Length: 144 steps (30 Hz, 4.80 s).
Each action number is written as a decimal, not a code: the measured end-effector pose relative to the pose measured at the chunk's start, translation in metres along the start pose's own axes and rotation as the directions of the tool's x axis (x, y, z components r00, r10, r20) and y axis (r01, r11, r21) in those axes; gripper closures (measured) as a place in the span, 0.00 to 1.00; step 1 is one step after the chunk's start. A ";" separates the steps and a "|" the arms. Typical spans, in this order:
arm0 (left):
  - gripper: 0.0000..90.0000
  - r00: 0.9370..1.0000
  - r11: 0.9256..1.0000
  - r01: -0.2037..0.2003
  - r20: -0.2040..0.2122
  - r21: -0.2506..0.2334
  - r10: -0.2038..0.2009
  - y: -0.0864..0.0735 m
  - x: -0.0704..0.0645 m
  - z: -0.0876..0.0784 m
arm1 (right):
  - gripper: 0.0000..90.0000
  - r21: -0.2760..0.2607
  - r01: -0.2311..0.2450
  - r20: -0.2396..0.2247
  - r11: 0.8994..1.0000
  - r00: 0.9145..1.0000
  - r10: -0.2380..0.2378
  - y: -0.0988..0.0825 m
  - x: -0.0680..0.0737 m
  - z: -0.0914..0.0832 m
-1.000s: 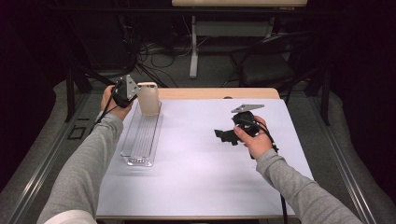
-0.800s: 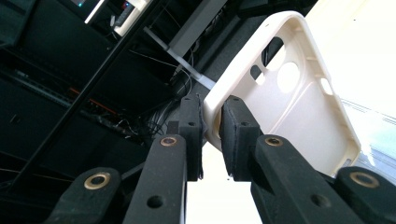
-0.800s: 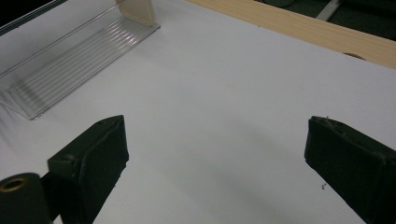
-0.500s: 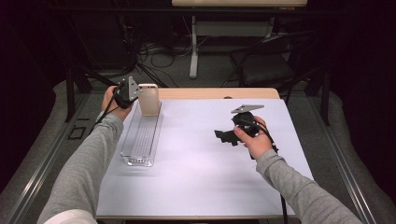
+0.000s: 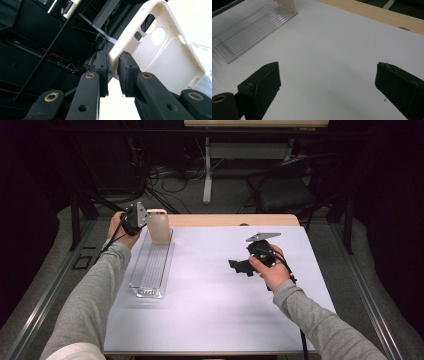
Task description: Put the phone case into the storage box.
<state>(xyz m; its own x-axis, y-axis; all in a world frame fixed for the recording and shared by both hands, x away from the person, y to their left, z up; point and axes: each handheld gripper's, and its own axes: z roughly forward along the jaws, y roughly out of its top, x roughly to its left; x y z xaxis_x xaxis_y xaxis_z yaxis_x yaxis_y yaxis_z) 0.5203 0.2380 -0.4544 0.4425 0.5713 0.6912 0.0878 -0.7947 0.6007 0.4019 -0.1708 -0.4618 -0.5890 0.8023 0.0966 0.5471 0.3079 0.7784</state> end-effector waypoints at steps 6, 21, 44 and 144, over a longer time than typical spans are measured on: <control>0.87 1.000 1.000 0.010 -0.002 0.005 -0.010 0.000 0.001 0.001 | 0.07 -0.002 0.000 0.004 1.000 1.000 0.000 0.000 -0.001 -0.003; 0.86 1.000 1.000 0.005 -0.007 0.004 -0.005 0.001 0.000 0.004 | 0.07 -0.005 -0.003 0.001 1.000 1.000 0.003 -0.001 -0.002 -0.001; 0.61 0.999 0.999 0.037 -0.030 -0.007 -0.037 -0.001 0.004 0.004 | 0.07 -0.001 -0.005 0.003 1.000 1.000 0.005 -0.003 -0.003 -0.002; 0.21 0.717 0.808 0.578 0.401 0.114 -0.570 0.014 0.022 -0.081 | 0.09 0.001 0.030 0.013 1.000 0.999 -0.030 0.007 0.002 0.003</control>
<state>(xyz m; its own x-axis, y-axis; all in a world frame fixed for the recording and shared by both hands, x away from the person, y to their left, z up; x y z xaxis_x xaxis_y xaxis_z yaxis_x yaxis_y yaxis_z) 0.4591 0.2560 -0.3980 0.6252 0.7805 -0.0076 0.4285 -0.3351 0.8391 0.4063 -0.1654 -0.4586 -0.5975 0.7992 0.0646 0.5296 0.3329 0.7802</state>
